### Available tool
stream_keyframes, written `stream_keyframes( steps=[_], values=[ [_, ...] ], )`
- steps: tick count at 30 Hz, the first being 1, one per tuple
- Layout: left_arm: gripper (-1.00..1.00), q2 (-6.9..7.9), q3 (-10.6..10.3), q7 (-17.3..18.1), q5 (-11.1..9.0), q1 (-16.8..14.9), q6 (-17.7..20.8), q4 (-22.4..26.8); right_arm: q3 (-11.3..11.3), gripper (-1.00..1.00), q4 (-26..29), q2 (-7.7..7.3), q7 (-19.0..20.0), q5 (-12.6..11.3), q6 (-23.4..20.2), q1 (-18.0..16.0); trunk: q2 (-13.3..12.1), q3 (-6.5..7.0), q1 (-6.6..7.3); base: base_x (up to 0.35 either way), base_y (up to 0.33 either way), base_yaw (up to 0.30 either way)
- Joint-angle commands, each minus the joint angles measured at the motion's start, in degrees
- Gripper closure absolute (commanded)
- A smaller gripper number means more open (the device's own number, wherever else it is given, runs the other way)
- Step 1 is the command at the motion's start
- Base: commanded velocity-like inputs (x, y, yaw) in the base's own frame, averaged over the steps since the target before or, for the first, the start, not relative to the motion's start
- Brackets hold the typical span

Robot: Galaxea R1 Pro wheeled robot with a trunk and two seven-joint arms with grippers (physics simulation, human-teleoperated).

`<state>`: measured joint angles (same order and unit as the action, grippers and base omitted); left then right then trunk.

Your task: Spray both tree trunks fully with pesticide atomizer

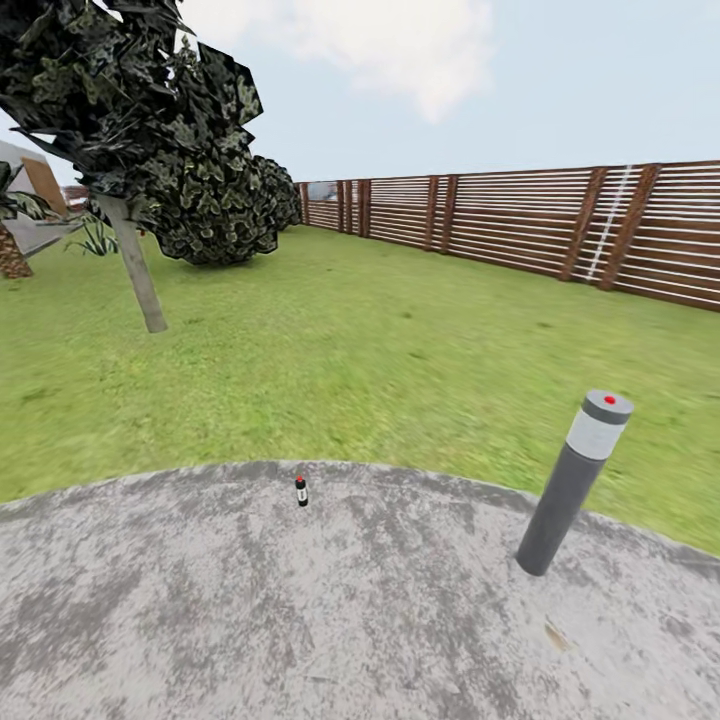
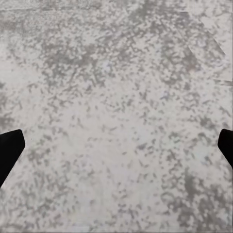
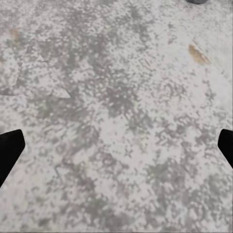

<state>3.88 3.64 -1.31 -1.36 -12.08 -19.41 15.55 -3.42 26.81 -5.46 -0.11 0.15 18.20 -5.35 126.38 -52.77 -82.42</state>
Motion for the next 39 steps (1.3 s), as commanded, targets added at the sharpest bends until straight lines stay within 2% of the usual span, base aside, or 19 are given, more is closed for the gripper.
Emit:
stream_keyframes(
  steps=[1, 17, 30, 39],
  values=[
    [-1.0, -0.01, 0.05, -0.01, -0.14, -0.05, -0.19, -0.08, -0.1, -1.0, -0.01, 0.01, 0.0, 0.02, 0.17, -0.01, 0.02, -0.05, -0.02, 0.339, 0.134, 0.21],
    [-1.0, -0.01, 0.05, -0.01, -0.14, -0.05, -0.19, -0.08, -0.1, -1.0, -0.08, 0.01, 0.02, 0.02, 0.17, -0.01, 0.02, -0.05, -0.02, 0.34, 0.064, 0.032],
    [-1.0, -0.01, 0.05, -0.01, -0.14, -0.05, -0.19, -0.08, -0.1, -1.0, -0.01, 0.01, 0.02, 0.02, 0.17, 0.0, 0.02, -0.05, -0.02, 0.326, 0.167, -0.002],
    [-1.0, -0.01, 0.05, -0.01, -0.14, -0.05, -0.19, -0.08, -0.1, -1.0, -0.01, 0.01, 0.17, 0.02, 0.17, -0.01, 0.02, -0.05, -0.02, 0.298, 0.214, -0.198]
  ],
)
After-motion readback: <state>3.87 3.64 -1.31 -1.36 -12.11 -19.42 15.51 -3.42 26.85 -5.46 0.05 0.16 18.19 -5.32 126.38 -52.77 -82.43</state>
